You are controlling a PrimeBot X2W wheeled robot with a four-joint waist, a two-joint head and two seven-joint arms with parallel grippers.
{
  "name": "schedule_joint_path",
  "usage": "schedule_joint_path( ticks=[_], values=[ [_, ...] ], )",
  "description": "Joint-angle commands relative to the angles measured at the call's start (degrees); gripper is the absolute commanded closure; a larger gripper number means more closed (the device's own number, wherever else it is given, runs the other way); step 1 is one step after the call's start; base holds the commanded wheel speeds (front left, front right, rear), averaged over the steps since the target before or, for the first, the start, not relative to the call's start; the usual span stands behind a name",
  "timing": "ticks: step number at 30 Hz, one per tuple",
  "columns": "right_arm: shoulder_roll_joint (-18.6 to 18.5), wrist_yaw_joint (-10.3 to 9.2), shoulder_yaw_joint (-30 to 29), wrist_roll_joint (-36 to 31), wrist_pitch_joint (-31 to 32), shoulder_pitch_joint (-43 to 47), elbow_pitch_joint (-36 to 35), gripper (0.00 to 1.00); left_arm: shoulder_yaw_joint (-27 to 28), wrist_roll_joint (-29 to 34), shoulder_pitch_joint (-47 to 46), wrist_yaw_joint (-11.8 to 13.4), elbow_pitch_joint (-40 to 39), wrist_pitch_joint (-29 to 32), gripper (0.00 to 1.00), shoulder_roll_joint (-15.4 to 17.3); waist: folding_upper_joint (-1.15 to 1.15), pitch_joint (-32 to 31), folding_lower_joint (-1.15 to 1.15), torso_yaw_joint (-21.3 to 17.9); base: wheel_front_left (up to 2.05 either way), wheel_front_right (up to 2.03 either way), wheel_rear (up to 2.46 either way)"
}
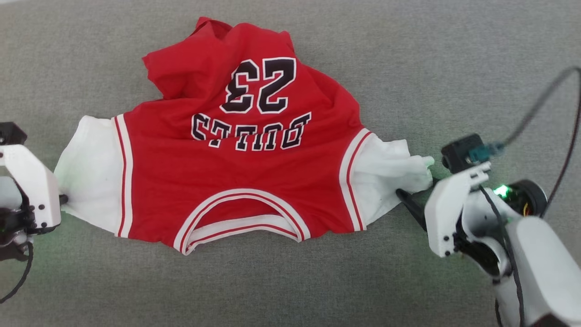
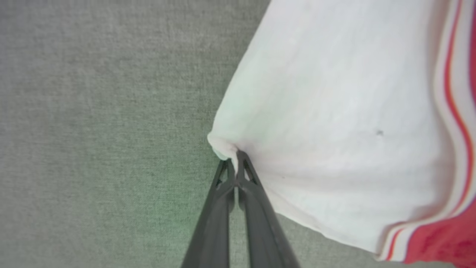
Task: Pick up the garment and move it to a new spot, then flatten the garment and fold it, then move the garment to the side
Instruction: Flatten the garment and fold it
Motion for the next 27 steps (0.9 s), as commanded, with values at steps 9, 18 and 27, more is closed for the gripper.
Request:
schedule_joint_path(
  ticks=[9,18,27],
  values=[
    [-1.5,0.03,5.2,7.7,11.6,-4.6,7.7,1.0,-0.3,1.3,-2.6,-1.5,2.1,-0.6,1.0,-3.0,0.0,0.1,0.0,1.6,0.0,0.0,0.0],
    [-3.8,0.01,1.4,15.5,13.3,-10.8,-1.8,1.0,0.8,3.4,-9.0,0.9,-3.4,2.1,1.0,-1.2,0.0,-3.9,0.0,1.6,0.0,0.0,0.0],
    [-3.8,0.01,-2.0,18.2,12.5,-18.4,-5.2,1.0,3.1,4.1,-15.4,3.6,-9.1,3.4,1.0,0.1,0.0,-9.3,0.0,1.2,0.0,0.0,0.0]
  ],
)
